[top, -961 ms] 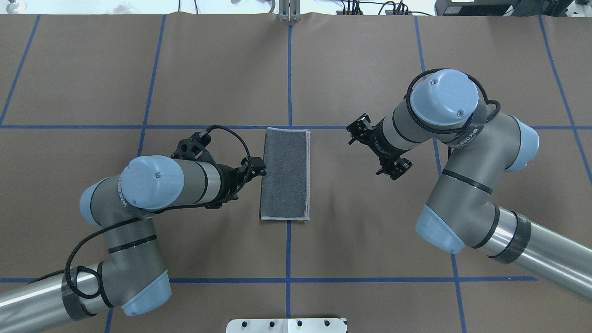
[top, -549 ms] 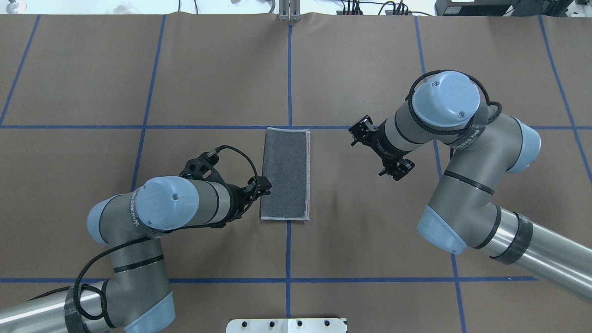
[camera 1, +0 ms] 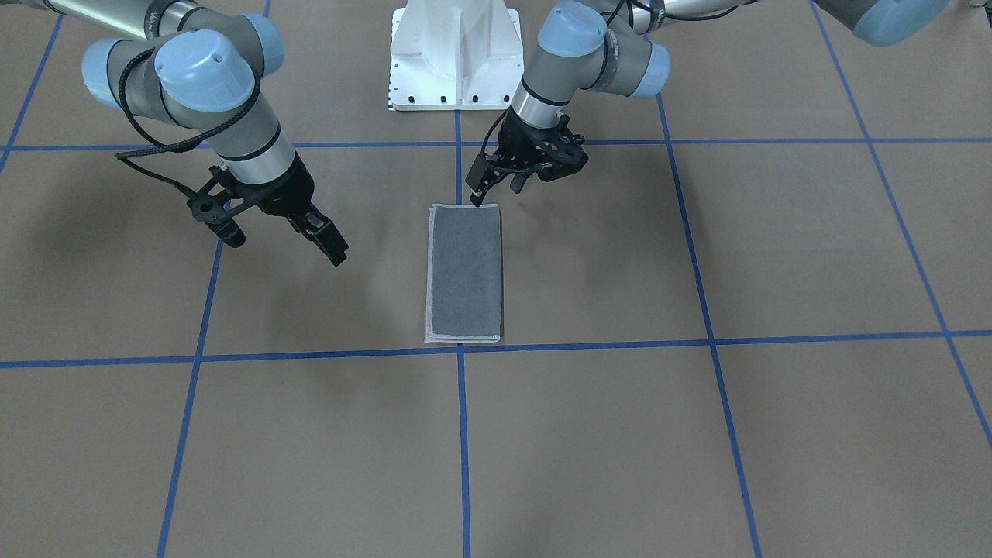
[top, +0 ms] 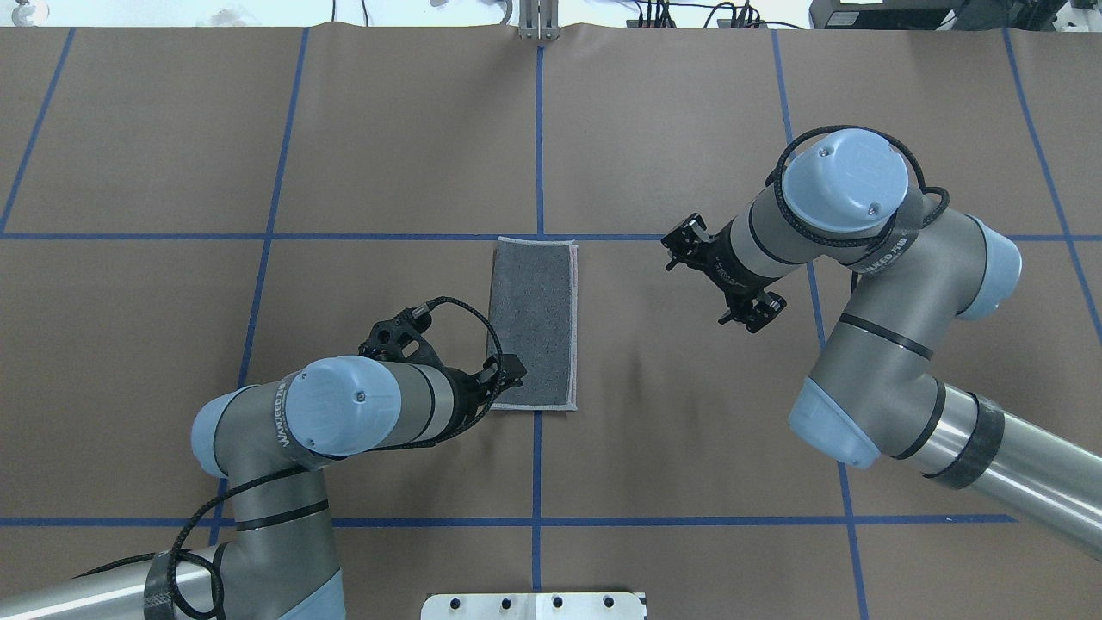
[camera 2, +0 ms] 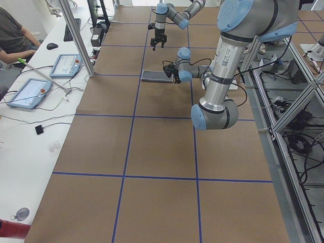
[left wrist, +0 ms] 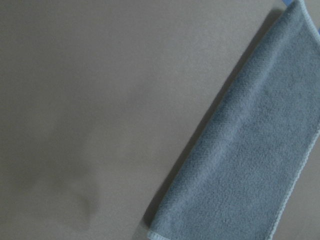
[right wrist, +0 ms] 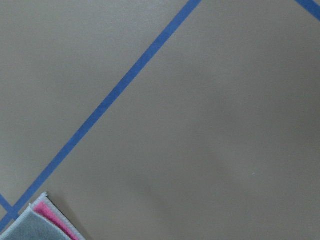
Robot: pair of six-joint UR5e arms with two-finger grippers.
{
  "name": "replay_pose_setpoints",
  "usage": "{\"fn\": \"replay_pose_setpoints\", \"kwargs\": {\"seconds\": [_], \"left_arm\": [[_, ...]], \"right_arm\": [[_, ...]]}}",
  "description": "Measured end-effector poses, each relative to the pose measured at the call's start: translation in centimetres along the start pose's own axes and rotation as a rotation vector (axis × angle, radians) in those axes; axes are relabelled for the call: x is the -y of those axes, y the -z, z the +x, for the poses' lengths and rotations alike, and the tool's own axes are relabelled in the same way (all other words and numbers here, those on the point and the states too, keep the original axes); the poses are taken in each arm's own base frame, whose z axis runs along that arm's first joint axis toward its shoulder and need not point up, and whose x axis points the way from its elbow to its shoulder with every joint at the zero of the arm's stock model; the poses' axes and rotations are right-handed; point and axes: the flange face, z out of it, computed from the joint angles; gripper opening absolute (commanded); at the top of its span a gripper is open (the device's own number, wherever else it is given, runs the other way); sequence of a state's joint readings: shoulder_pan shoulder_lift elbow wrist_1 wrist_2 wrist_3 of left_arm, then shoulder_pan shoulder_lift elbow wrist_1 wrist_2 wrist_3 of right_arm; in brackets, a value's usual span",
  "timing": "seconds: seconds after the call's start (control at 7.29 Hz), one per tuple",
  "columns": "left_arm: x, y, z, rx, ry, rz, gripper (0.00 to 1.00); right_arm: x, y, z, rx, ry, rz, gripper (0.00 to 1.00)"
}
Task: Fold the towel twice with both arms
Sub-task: 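Lower the left gripper to the towel strip's near end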
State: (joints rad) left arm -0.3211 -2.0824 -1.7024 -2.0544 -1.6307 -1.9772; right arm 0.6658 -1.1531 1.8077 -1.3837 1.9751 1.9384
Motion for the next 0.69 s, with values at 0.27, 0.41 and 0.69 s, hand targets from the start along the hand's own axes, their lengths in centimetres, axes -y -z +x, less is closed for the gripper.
{"fn": "replay_pose_setpoints", "kwargs": {"seconds": [0.27,0.41,0.69], "left_arm": [[-0.13,-0.83,0.48,0.003,-0.002,0.008,0.75],[-0.13,-0.93,0.66,0.000,-0.003,0.014,0.71],[-0.07,-0.98,0.76,-0.003,-0.003,0.021,0.71]], "right_arm": [[0.20,-0.17,0.20,-0.003,0.000,0.006,1.00],[0.20,-0.19,0.21,-0.003,0.000,0.007,1.00],[0.19,-0.23,0.28,-0.004,0.001,0.008,1.00]]}}
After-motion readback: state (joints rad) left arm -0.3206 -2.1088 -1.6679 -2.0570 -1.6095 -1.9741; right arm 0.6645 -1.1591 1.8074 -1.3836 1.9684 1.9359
